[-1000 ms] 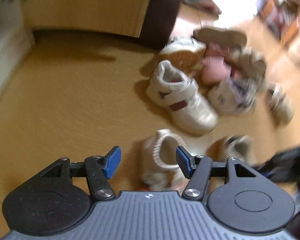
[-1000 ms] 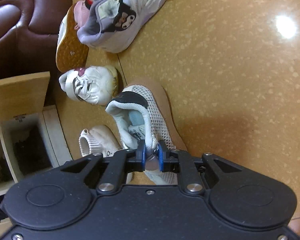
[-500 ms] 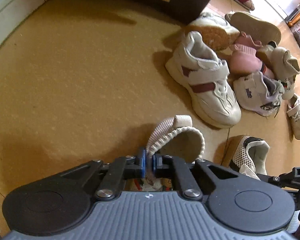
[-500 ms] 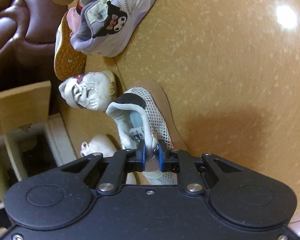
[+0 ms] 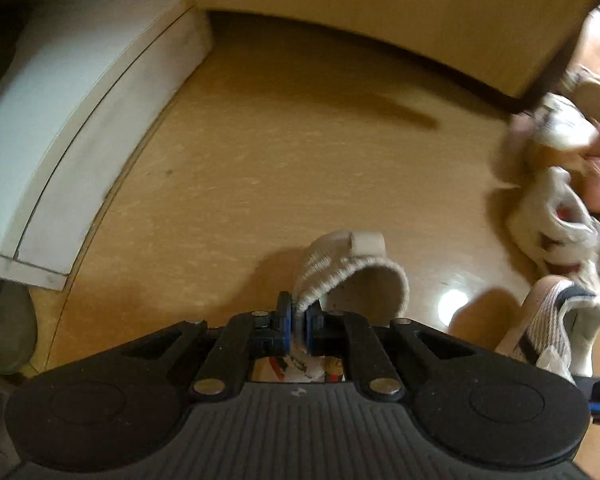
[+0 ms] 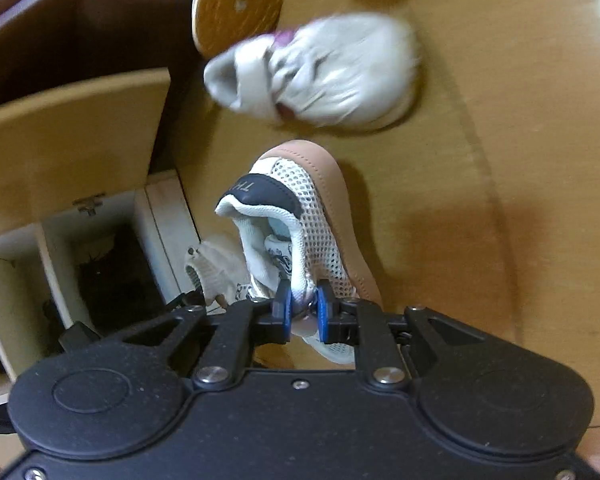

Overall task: Organize scattered shoes
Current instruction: 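Carry both shoes to the cabinet base and open both grippers to release them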

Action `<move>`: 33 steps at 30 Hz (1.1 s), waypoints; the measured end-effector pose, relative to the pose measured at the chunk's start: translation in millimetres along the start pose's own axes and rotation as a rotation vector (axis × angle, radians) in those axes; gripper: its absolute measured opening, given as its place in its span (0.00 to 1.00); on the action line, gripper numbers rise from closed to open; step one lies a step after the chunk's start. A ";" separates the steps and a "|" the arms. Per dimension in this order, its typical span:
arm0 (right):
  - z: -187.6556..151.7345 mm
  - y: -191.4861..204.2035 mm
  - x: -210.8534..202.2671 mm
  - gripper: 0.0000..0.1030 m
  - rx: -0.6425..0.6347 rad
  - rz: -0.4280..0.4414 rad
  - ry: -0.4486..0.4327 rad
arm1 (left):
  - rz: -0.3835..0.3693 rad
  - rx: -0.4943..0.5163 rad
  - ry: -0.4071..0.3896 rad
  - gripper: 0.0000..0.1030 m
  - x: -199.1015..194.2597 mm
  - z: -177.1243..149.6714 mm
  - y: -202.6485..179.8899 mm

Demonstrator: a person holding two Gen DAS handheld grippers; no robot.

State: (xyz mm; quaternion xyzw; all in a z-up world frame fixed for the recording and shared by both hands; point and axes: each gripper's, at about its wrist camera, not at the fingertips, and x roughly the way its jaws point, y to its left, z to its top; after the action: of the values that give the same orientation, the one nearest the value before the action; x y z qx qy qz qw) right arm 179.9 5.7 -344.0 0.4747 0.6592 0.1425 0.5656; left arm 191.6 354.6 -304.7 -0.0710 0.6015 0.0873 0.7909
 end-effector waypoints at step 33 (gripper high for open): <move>23.7 18.0 -168.4 0.59 -0.827 -0.396 -0.308 | -0.127 -0.185 -0.242 0.78 -67.6 -0.9 -188.5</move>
State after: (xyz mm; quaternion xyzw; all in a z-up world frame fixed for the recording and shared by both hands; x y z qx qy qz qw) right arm 194.0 -125.9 -235.7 0.0907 0.5337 0.2104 0.8141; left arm 215.3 167.2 -238.4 -0.1704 0.4857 0.0998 0.8515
